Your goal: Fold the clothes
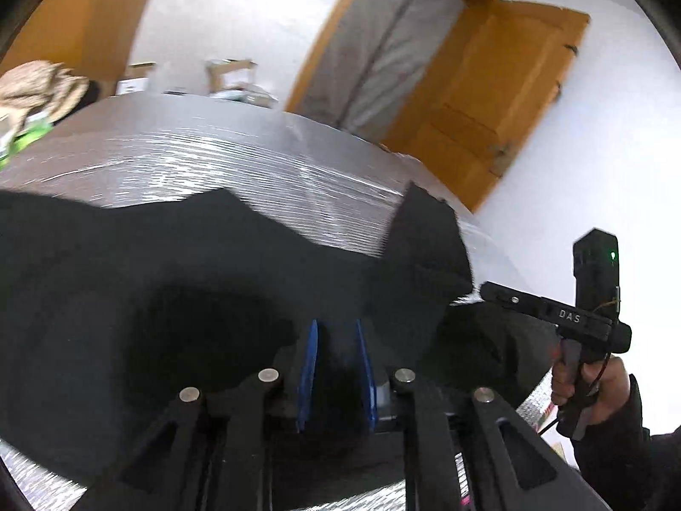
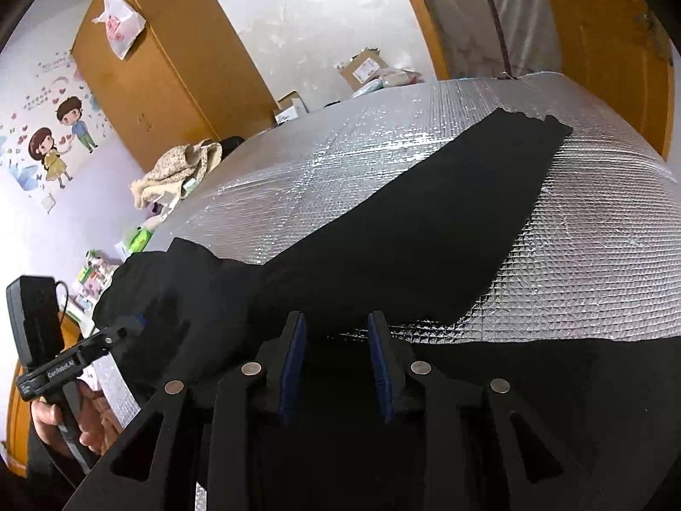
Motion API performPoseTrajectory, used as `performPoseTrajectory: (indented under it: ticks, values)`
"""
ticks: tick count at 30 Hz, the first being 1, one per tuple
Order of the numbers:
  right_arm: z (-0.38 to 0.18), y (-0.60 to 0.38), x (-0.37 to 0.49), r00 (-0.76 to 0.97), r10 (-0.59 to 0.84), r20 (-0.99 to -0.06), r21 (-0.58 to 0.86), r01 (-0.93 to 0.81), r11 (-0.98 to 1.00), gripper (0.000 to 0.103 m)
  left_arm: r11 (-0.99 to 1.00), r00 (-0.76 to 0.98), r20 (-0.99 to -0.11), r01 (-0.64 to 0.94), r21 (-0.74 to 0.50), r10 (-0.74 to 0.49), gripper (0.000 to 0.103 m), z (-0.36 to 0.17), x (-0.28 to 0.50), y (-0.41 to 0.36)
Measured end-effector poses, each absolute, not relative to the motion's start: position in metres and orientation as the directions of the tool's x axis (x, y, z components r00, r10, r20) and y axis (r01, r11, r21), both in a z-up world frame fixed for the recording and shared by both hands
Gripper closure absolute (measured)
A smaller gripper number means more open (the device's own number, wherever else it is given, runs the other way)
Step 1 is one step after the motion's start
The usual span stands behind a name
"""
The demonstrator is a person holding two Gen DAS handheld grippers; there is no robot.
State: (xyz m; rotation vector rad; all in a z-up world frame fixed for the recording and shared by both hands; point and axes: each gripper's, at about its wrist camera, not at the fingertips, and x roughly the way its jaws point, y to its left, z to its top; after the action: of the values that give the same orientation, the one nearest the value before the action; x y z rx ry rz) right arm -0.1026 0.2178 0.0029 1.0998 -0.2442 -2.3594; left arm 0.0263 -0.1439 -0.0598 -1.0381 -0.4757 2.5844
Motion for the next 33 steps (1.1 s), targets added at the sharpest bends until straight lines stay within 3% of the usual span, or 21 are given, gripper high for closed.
performPoseTrajectory:
  ticks: [9, 11, 17, 23, 33]
  values:
    - [-0.002, 0.235, -0.094, -0.532, -0.532, -0.658, 0.388, 0.365, -0.846, 0.071, -0.899, -0.596, -0.678, -0.214, -0.382, 0.43, 0.077, -0.076, -0.013, -0.094]
    - [-0.003, 0.239, -0.093, -0.534, -0.531, -0.658, 0.392, 0.36, -0.847, 0.071, -0.905, -0.583, -0.695, -0.213, -0.367, 0.419, 0.071, -0.079, -0.019, -0.087]
    - [-0.006, 0.249, -0.091, -0.532, -0.527, -0.662, 0.399, 0.345, -0.85, 0.071, -0.921, -0.566, -0.728, -0.189, -0.342, 0.386, 0.07, -0.083, -0.026, -0.08]
    - [-0.006, 0.253, -0.089, -0.535, -0.534, -0.655, 0.409, 0.344, -0.845, 0.071, -0.934, -0.567, -0.743, -0.193, -0.3, 0.355, 0.091, -0.081, -0.028, -0.073]
    - [0.002, 0.267, -0.081, -0.565, -0.532, -0.631, 0.418, 0.33, -0.846, 0.071, -0.894, -0.647, -0.619, -0.289, -0.341, 0.445, 0.098, -0.048, -0.001, -0.076]
